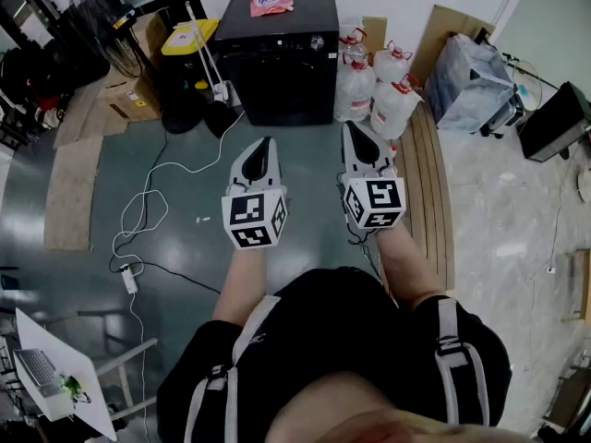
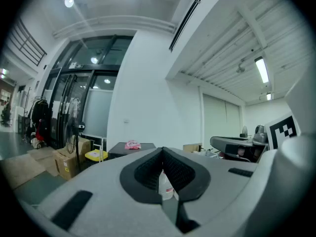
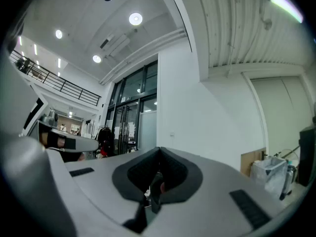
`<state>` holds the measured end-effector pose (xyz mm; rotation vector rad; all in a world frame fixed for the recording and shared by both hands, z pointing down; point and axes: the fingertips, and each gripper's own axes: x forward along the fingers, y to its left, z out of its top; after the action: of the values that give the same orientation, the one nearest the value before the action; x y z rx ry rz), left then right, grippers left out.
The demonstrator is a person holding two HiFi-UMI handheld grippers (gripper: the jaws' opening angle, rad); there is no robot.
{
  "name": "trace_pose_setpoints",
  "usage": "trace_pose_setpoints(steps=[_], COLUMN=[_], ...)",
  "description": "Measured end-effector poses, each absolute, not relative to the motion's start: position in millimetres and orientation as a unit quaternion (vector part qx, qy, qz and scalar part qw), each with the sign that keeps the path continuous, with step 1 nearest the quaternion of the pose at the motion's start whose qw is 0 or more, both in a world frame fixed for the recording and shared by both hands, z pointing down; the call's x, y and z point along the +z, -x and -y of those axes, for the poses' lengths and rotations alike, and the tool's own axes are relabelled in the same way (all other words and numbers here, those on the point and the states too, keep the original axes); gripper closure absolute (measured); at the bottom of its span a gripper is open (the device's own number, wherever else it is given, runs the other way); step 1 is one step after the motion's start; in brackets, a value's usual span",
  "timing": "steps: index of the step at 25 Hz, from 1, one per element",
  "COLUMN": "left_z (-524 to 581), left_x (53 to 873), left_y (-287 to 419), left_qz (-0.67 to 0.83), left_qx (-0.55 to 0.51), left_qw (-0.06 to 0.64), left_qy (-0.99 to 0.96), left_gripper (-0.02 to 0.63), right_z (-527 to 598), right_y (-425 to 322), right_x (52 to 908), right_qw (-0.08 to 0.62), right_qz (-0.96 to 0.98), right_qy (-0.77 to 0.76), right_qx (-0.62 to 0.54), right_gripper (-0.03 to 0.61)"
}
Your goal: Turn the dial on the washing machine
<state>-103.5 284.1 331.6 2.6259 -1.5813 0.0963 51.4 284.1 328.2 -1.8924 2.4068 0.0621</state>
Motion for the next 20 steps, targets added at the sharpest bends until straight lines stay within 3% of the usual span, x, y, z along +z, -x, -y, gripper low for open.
trace_pose_setpoints(steps=[20], left_z=[-285.7], left_x=[347.0], left_y=[158.7], left_qz=[0.515], left_qx=[0.029], left_qw=[0.051], left_qy=[-0.855], left_gripper=[0.62], right_z=[-287.9], right_y=[-2.5], right_x=[332.4], right_qw=[0.042], right_qz=[-0.78], right_qy=[0.624], right_qx=[0.032], right_gripper=[0.569])
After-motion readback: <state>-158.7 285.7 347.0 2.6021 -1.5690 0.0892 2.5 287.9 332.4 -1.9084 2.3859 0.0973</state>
